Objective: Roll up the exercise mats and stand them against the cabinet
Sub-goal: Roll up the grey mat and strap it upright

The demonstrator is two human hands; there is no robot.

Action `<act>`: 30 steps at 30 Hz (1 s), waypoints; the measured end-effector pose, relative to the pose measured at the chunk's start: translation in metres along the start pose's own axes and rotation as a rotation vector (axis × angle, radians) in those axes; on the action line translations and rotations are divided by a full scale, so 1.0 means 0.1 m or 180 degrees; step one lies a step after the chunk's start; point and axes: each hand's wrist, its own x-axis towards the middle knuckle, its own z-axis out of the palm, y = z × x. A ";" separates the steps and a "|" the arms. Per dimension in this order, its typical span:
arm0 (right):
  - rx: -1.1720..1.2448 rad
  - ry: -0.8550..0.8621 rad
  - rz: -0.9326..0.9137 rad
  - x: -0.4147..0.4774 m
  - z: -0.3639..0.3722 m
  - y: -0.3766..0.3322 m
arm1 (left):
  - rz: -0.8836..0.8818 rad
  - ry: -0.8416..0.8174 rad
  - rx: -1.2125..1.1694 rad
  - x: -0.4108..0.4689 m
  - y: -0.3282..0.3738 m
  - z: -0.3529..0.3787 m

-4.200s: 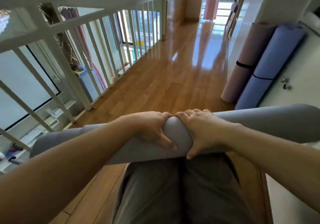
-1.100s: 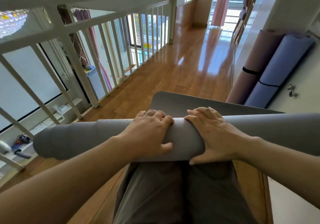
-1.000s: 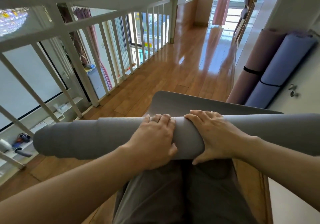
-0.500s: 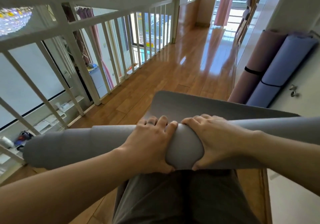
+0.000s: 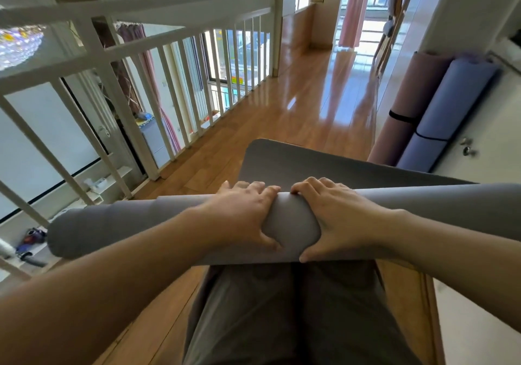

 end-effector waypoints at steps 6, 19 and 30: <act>-0.0116 -0.0278 0.0132 0.14 -0.05 0.02 | 0.0042 0.0599 0.0183 0.07 0.02 0.25; -0.0654 0.0096 0.0111 0.25 0.06 0.04 | -0.0145 0.0478 0.0338 0.17 0.07 0.21; -0.0063 -0.0157 -0.0191 -0.17 0.06 -0.15 | 0.0235 0.0051 0.0082 -0.19 0.12 0.14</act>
